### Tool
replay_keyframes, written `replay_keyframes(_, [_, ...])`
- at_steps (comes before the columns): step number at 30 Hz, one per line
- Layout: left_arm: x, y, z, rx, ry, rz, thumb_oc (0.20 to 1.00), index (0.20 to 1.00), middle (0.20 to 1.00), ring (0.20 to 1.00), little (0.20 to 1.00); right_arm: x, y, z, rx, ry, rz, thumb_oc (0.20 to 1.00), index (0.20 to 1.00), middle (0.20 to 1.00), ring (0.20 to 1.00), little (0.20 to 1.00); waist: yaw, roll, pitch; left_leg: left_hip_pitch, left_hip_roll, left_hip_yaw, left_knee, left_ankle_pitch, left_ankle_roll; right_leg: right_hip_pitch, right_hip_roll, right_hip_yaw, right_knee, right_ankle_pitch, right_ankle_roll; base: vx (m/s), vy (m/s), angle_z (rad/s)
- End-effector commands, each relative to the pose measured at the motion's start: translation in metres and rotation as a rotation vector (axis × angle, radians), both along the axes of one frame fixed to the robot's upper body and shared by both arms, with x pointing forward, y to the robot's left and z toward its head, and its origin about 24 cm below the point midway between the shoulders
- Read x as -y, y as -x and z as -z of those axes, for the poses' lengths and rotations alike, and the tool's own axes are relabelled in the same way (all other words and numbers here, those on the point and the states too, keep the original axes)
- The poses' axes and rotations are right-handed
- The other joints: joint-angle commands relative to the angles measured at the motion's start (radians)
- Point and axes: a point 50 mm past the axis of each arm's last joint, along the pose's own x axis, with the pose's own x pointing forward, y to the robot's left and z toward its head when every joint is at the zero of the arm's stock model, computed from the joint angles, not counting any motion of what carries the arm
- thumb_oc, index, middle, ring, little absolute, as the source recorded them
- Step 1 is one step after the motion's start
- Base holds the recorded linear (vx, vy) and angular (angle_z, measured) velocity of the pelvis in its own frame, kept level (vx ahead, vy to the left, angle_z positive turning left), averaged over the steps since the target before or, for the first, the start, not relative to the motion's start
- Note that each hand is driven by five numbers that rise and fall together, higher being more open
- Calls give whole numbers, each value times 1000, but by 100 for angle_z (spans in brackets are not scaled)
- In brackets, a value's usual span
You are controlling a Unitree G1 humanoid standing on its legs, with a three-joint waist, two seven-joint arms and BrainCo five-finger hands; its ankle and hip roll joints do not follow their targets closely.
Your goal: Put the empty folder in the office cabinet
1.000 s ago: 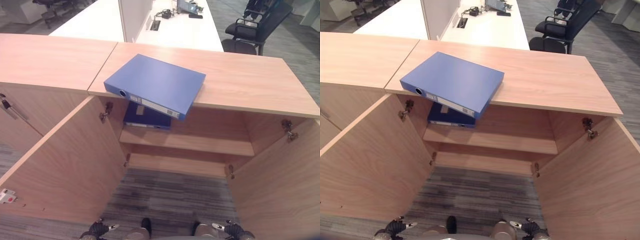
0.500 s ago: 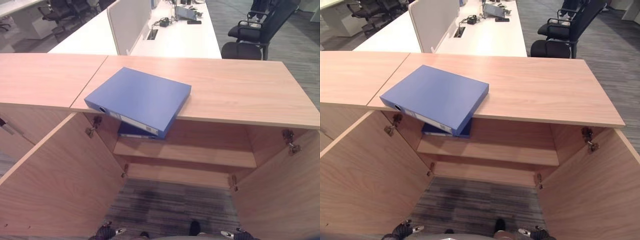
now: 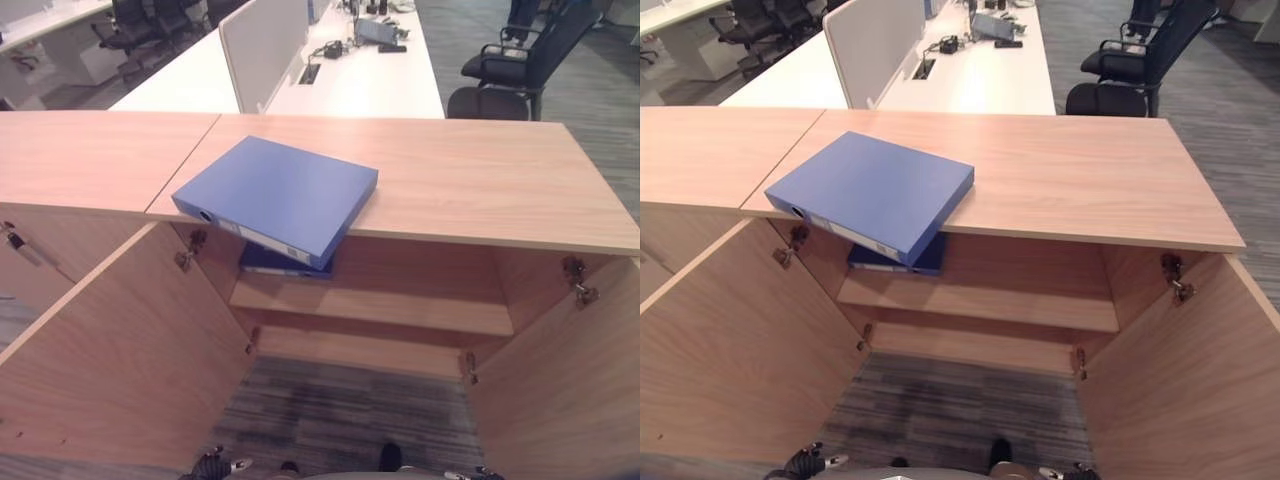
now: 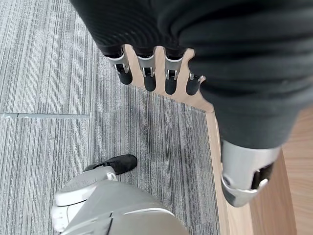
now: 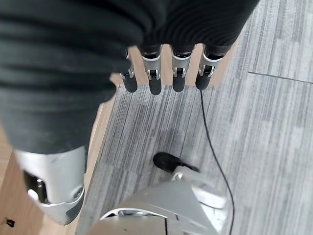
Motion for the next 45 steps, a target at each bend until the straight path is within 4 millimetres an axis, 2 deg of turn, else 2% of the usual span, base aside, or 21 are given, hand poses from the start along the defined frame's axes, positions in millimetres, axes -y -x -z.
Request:
replay_keyframes(1, [-2,-37,-10,96,-15,11,1000,1000,1000,1000,1000,13,-31,-10,82,39,-3,1000,1000,1000,1000,1000,5,-50,88,-98,-38,-41,114,-22,-30,93,-48,-3,8,-140,66,-11,22,17])
replay_keyframes(5, [-1,-42,-13,128,-5,15,1000,1000,1000,1000,1000,14,-32,-11,90,39,20,1000,1000,1000,1000,1000,8,-53,68,-90,-52,-51,58,-20,-16,97,-49,3,8,-139,75,69,44,7])
replay_keyframes(6, [-1,-37,-11,115,-6,16,1000,1000,1000,1000,1000,14,-29,-10,84,35,34,1000,1000,1000,1000,1000,6,-54,47,-64,-53,-40,17,-16,-8,106,-53,8,8,-137,80,136,68,-3])
replay_keyframes(10, [-2,-31,-9,90,-14,30,1000,1000,1000,1000,1000,5,-32,-8,93,13,25,1000,1000,1000,1000,1000,1,-49,30,9,-59,-17,-49,-13,2,120,-62,26,14,-138,82,114,92,-9])
replay_keyframes(19, [1,-25,-6,57,-18,59,1000,1000,1000,1000,1000,-6,-27,-3,51,-6,-40,1000,1000,1000,1000,1000,-4,-46,20,45,-67,-12,-71,-28,13,127,-66,35,16,-141,88,41,35,-2])
replay_keyframes(25, [0,-32,-9,85,-34,95,1000,1000,1000,1000,1000,-2,-22,-3,30,10,-49,1000,1000,1000,1000,1000,-5,-45,20,52,-68,-3,-72,-36,15,122,-69,34,13,-134,95,2,2,-1])
replay_keyframes(26, [0,-39,-13,112,-44,121,1000,1000,1000,1000,1000,0,-22,-3,29,15,-49,1000,1000,1000,1000,1000,-5,-45,19,54,-67,-1,-72,-37,15,123,-70,35,12,-134,97,13,22,-3])
replay_keyframes(27, [-1,-49,-18,158,-64,157,1000,1000,1000,1000,1000,2,-22,-4,33,19,-46,1000,1000,1000,1000,1000,-6,-44,19,56,-68,0,-72,-39,15,125,-71,36,11,-133,98,15,37,-3])
replay_keyframes(28, [-4,-77,-38,300,-120,232,1000,1000,1000,1000,1000,6,-26,-6,59,33,-35,1000,1000,1000,1000,1000,-6,-45,20,56,-68,-2,-72,-40,14,126,-72,37,11,-133,100,-38,18,-4])
replay_keyframes(29, [-23,-108,-96,586,-329,357,1000,1000,1000,1000,1000,8,-29,-9,115,47,10,1000,1000,1000,1000,1000,10,-51,28,48,-69,-8,-72,-30,14,122,-76,32,16,-124,105,-42,-8,-1])
replay_keyframes(30, [-32,-109,-114,658,-427,387,1000,1000,1000,1000,1000,6,-25,-8,121,51,27,1000,1000,1000,1000,1000,18,-54,29,49,-68,-11,-72,-31,14,125,-76,29,17,-126,106,0,0,0])
replay_keyframes(31, [-32,-107,-114,654,-429,387,1000,1000,1000,1000,1000,6,-25,-7,118,50,25,1000,1000,1000,1000,1000,17,-55,26,55,-67,-11,-72,-43,13,132,-75,30,15,-136,108,46,-30,2])
replay_keyframes(34, [-44,-102,-154,830,-656,390,1000,1000,1000,1000,1000,4,-11,-4,98,59,59,1000,1000,1000,1000,1000,34,-67,19,62,-65,-14,-72,-50,11,142,-75,22,15,-142,110,37,-38,7])
replay_keyframes(35, [-46,-106,-170,902,-767,395,1000,1000,1000,1000,1000,4,-8,-4,90,61,61,1000,1000,1000,1000,1000,38,-71,17,68,-63,-14,-72,-55,9,149,-73,19,14,-146,110,14,-45,1])
replay_keyframes(37, [-49,-111,-188,969,-870,395,1000,1000,1000,1000,1000,1,-9,-3,88,60,47,1000,1000,1000,1000,1000,43,-71,19,71,-61,-11,-72,-58,6,150,-73,16,12,-144,111,3,-21,0])
replay_keyframes(38, [-49,-111,-189,969,-873,396,1000,1000,1000,1000,1000,1,-9,-3,88,59,46,1000,1000,1000,1000,1000,42,-72,19,72,-60,-10,-72,-58,6,150,-73,16,12,-144,111,0,0,0])
replay_keyframes(39, [-49,-116,-205,1027,-943,406,1000,1000,1000,1000,1000,-3,-12,-2,88,52,31,1000,1000,1000,1000,1000,46,-72,20,73,-58,-6,-72,-58,4,149,-73,15,9,-143,113,0,0,0])
replay_keyframes(43, [-44,-134,-240,1147,-1091,513,1000,1000,1000,1000,1000,-9,-17,-1,92,32,2,1000,1000,1000,1000,1000,39,-67,18,76,-54,2,-72,-57,0,149,-70,17,9,-143,114,0,-14,-2])
replay_keyframes(45, [-43,-137,-246,1163,-1118,534,1000,1000,1000,1000,1000,-9,-18,-1,93,32,-6,1000,1000,1000,1000,1000,37,-66,19,77,-54,4,-72,-57,-1,149,-69,18,9,-143,114,-1,-16,-5])
